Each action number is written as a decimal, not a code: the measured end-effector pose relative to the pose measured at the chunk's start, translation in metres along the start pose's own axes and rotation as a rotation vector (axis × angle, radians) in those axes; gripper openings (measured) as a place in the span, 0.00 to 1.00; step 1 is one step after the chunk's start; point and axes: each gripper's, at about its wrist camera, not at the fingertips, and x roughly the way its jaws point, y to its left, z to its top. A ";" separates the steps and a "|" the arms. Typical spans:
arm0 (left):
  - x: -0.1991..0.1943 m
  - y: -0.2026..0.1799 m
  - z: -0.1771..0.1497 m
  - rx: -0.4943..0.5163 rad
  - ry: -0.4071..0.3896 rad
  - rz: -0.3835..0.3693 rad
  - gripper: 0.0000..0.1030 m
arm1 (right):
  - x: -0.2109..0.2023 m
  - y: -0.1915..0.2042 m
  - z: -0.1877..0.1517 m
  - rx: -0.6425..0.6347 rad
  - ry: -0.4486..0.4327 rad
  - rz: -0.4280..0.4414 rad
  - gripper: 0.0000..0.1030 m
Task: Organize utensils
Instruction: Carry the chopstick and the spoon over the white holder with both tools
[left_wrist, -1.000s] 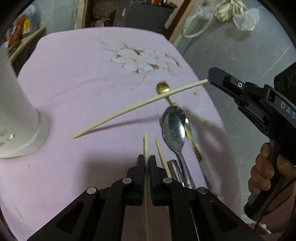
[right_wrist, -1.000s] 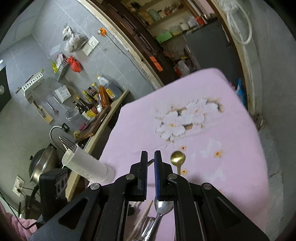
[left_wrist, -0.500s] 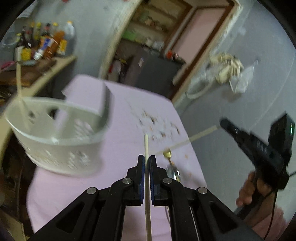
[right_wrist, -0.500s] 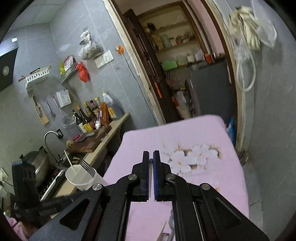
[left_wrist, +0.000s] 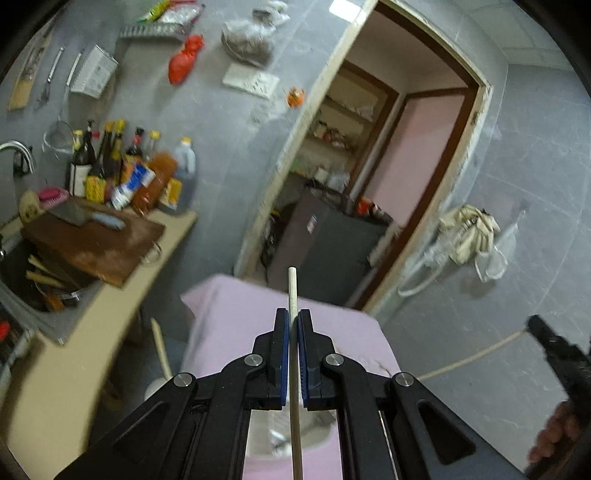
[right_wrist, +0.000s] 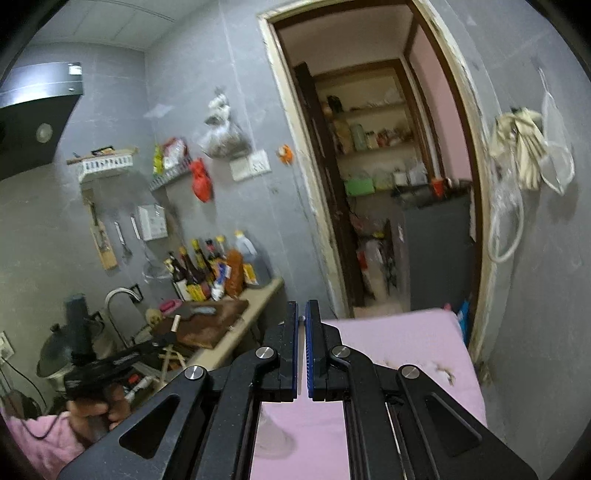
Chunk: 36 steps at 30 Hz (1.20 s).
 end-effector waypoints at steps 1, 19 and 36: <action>0.000 0.007 0.006 0.005 -0.017 0.009 0.05 | -0.003 0.009 0.007 -0.005 -0.012 0.014 0.03; 0.021 0.067 0.034 -0.057 -0.153 -0.002 0.05 | 0.045 0.120 0.010 -0.196 0.153 -0.020 0.03; 0.072 0.067 0.010 0.038 -0.145 0.106 0.05 | 0.112 0.099 -0.061 -0.089 0.331 -0.044 0.03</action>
